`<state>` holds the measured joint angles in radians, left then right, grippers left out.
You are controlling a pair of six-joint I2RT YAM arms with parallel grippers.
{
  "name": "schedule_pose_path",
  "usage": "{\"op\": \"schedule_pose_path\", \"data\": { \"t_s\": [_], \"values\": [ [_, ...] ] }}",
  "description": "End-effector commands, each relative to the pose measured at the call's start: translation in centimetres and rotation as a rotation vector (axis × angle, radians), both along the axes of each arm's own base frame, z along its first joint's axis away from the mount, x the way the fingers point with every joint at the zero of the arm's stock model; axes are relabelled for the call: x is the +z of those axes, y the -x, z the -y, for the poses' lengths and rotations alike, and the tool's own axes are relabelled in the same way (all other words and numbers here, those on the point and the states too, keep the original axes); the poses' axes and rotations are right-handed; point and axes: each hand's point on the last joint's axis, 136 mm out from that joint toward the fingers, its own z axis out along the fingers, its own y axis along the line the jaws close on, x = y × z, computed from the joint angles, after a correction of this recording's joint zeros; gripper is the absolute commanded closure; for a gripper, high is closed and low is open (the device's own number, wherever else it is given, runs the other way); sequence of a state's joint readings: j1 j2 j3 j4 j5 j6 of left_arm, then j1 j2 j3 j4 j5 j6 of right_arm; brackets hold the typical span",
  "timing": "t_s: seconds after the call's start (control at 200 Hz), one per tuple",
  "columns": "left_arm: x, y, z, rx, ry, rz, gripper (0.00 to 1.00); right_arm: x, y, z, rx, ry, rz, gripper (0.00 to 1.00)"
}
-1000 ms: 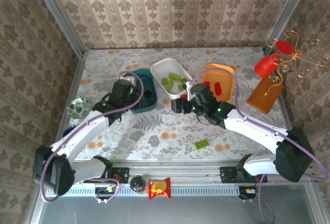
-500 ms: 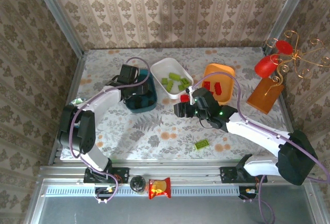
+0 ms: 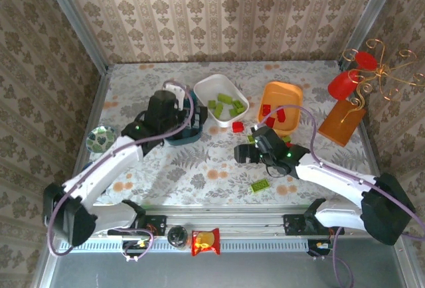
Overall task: Sort the legos into containers by color
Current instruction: Pick up the lego from the bottom-center of the table.
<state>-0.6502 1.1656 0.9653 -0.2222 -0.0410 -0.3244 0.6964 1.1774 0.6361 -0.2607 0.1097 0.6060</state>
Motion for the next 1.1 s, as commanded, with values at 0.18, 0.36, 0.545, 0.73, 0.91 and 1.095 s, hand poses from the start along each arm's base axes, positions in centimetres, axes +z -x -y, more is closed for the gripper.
{"op": "schedule_pose_path", "data": {
  "t_s": [0.18,0.36,0.545,0.73,0.91,1.095],
  "values": [
    [-5.6,4.8,-1.3,0.016,-0.008,-0.107,0.0,-4.9,5.1,3.8,-0.098,0.087,-0.168,0.0],
    [-6.9,5.8,-1.8,0.013,-0.003,-0.134,0.0,-6.7,8.0,3.3,-0.045,0.193,-0.24,0.0],
    [-8.3,6.1,-2.1,0.022,-0.008,-0.163,0.0,-8.0,9.5,3.8,-0.014,0.307,-0.266,0.0],
    [-8.9,6.2,-2.2,0.025,-0.015,-0.173,0.0,-8.4,9.5,3.2,0.018,0.343,-0.267,0.12],
    [-9.2,6.5,-2.2,0.019,-0.019,-0.183,0.0,-8.2,9.4,1.9,0.07,0.321,-0.254,0.27],
    [-9.8,7.1,-2.7,0.017,-0.008,-0.183,0.0,-4.3,8.0,-0.7,0.135,0.188,-0.135,0.36]
  ]
}}
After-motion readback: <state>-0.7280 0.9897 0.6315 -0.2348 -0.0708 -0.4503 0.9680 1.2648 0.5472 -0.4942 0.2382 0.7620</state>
